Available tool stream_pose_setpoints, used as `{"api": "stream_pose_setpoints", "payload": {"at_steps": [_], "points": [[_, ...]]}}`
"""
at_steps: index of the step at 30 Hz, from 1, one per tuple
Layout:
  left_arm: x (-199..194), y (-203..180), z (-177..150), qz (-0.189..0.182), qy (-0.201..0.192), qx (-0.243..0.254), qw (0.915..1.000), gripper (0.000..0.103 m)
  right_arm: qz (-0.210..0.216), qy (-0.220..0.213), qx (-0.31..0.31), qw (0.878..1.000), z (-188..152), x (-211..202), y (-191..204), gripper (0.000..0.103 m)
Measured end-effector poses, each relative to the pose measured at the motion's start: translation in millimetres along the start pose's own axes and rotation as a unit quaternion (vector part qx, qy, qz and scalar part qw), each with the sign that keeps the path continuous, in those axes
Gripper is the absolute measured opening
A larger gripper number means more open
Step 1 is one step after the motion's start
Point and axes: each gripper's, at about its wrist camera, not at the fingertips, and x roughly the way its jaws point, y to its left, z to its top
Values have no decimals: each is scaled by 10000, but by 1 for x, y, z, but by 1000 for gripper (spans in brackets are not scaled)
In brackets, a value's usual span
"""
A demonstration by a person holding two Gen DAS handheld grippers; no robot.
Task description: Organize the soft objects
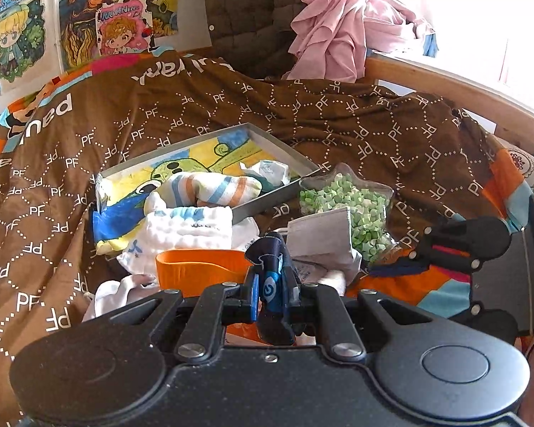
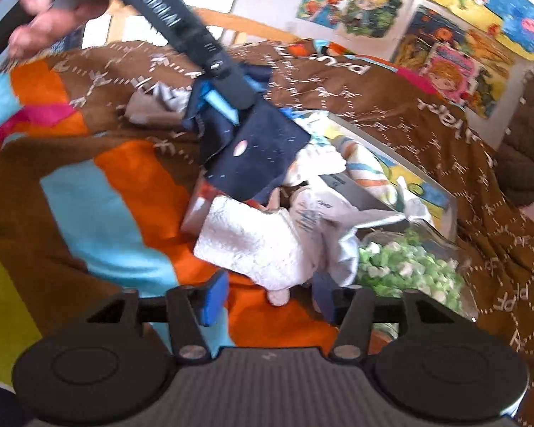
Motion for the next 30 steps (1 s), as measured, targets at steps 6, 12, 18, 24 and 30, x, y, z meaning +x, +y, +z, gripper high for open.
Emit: {"api": "stream_pose_setpoints", "payload": {"at_steps": [6,12,18,24,30], "points": [[3,5,-2,12,22,-40,10000,13,22,-85,71,9999,5,23,-1,83],[10,15,0,7,36,-130,9999,13,182,-162,-73,9997,5,35,6,91],[21,21,0,-68,59,-154,9998,13,165,-182,-245,9994,8,47,15,94],[30,23,-3,-137,72,-168,9997,13,-1,-236,-223,9995,9,58,15,89],[27,19,-2,-128,75,-148,9998,13,-97,-347,-349,9987,11,48,14,61]]}}
